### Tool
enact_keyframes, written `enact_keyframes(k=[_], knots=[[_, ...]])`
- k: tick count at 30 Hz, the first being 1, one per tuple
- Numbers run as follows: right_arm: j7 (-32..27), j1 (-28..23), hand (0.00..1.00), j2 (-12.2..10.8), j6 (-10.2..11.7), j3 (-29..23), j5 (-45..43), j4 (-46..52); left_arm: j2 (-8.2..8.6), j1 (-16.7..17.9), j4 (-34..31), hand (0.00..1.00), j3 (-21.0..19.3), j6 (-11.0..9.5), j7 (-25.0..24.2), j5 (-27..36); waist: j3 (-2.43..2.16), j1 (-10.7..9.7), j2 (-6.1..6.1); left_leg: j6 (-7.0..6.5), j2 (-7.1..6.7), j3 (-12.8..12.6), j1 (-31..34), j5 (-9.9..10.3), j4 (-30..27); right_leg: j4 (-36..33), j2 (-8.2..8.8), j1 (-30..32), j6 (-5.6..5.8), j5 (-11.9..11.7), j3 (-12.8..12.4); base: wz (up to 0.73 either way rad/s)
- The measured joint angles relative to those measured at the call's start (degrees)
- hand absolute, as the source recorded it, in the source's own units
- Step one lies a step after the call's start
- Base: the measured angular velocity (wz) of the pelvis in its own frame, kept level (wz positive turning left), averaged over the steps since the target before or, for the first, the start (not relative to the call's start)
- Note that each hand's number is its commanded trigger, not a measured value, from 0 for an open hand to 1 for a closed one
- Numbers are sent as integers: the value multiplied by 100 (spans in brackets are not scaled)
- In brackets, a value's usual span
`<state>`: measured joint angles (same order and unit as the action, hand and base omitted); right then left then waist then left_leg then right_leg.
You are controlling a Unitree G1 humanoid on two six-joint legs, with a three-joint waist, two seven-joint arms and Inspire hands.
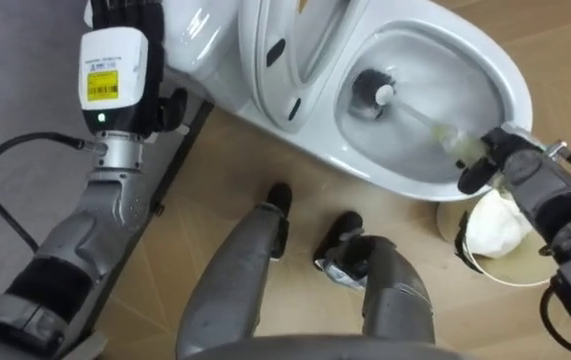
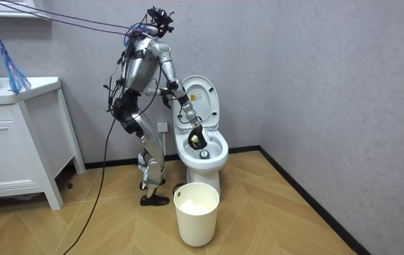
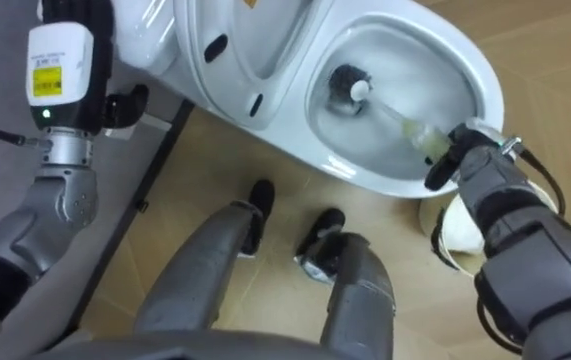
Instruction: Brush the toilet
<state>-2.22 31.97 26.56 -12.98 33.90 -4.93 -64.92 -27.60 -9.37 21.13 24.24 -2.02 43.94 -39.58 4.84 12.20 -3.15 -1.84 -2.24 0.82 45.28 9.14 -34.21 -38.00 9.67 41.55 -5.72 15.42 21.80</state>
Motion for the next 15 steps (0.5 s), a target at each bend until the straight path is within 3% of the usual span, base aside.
enact_keyframes(k=[4, 7, 13, 15], knots=[[-38, -1, 100, 14, 167, -410, -7, -1, -18, 21, 16, 0, -117, 9, -1, -112, -5, -152, -93, -32, -40, -22, 44, -20, -70, -112, 31, 83, 44, 24, -92, 0], [-87, 1, 100, 71, 230, -433, -18, 1, -20, 39, 23, 0, -136, 23, -4, -115, -7, -213, -95, -55, -45, -29, 45, -9, -107, -152, 33, 76, 59, -8, -119, -4], [-92, 2, 100, 65, 239, -383, -191, -1, -16, 23, 148, 0, -93, 82, -87, -217, -17, -159, -77, -75, -54, -39, 3, -11, -125, -194, 60, 43, 46, -45, -108, -1], [-101, 1, 100, 52, 243, -382, -566, 6, -15, 23, 149, 0, -90, 95, -188, -258, -42, -122, -33, -71, -48, -39, 5, -14, -130, -185, 54, 41, 37, -58, -101, 0]])
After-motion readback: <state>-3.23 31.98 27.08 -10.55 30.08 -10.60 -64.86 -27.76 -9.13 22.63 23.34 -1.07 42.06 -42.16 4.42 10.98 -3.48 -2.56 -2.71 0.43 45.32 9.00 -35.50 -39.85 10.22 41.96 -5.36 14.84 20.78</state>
